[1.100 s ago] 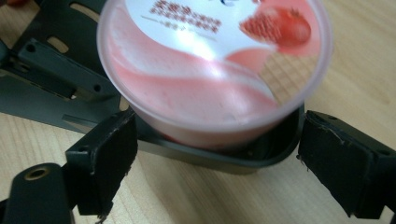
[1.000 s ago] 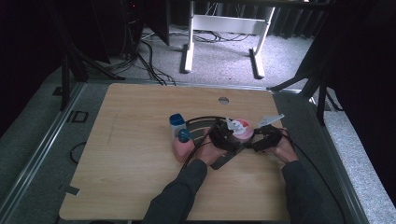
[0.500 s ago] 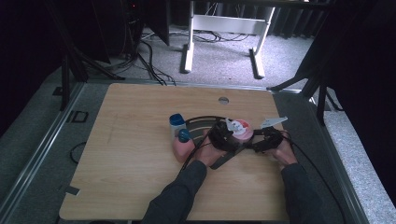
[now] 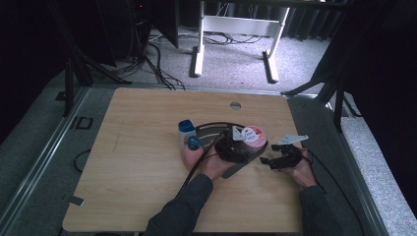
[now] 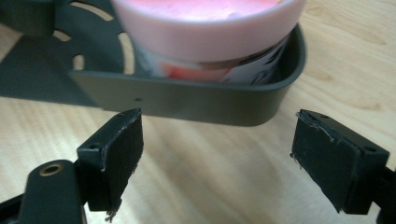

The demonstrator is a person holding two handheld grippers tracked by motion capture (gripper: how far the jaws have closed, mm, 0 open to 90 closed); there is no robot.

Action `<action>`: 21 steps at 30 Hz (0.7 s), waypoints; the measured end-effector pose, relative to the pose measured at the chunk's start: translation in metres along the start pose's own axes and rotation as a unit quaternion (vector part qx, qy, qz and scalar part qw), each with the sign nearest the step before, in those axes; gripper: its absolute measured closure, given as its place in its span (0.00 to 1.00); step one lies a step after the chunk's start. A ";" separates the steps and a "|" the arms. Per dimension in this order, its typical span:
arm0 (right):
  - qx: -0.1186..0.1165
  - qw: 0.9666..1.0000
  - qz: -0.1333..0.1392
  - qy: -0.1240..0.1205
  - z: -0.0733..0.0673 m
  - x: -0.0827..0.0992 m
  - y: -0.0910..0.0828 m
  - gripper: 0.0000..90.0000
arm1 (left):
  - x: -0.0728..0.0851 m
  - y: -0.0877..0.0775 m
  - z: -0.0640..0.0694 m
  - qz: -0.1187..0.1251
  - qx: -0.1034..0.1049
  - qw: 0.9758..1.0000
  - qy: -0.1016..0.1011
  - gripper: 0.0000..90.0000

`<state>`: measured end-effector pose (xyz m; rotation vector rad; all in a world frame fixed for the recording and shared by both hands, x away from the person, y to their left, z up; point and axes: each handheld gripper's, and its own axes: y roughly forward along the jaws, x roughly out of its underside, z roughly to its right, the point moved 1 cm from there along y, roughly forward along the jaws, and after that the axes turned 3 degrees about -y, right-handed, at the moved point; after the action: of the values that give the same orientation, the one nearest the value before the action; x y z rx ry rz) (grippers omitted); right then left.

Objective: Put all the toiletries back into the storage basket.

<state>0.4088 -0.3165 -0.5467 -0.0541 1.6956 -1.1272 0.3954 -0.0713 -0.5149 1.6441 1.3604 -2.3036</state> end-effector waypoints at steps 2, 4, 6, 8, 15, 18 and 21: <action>0.002 1.000 0.002 -0.001 -0.006 0.004 -0.001 0.20 | 0.001 -0.004 0.001 0.002 0.006 1.000 0.001 0.46; 0.007 1.000 -0.002 -0.007 -0.012 0.009 -0.001 0.20 | 0.001 -0.007 0.001 0.000 0.007 1.000 0.001 0.48; 0.007 1.000 0.001 -0.004 -0.016 0.012 -0.003 0.20 | 0.003 -0.008 0.001 -0.004 0.017 1.000 -0.010 0.48; 0.008 1.000 0.007 0.002 -0.020 0.015 -0.005 0.20 | 0.004 -0.010 0.001 0.000 0.020 1.000 -0.017 0.48; 0.012 1.000 0.018 0.012 -0.028 0.026 -0.004 0.20 | 0.008 -0.018 0.004 0.014 0.035 0.999 -0.032 0.48; 0.016 1.000 0.019 0.008 -0.032 0.028 -0.004 0.20 | 0.008 -0.023 0.007 0.020 0.036 0.999 -0.032 0.48; 0.020 1.000 0.022 0.010 -0.035 0.029 -0.004 0.20 | 0.008 -0.027 0.009 0.021 0.041 0.999 -0.028 0.48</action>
<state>0.3676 -0.3111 -0.5648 0.0190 1.6829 -1.1321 0.3730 -0.0570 -0.5032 1.6000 1.2252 -2.3930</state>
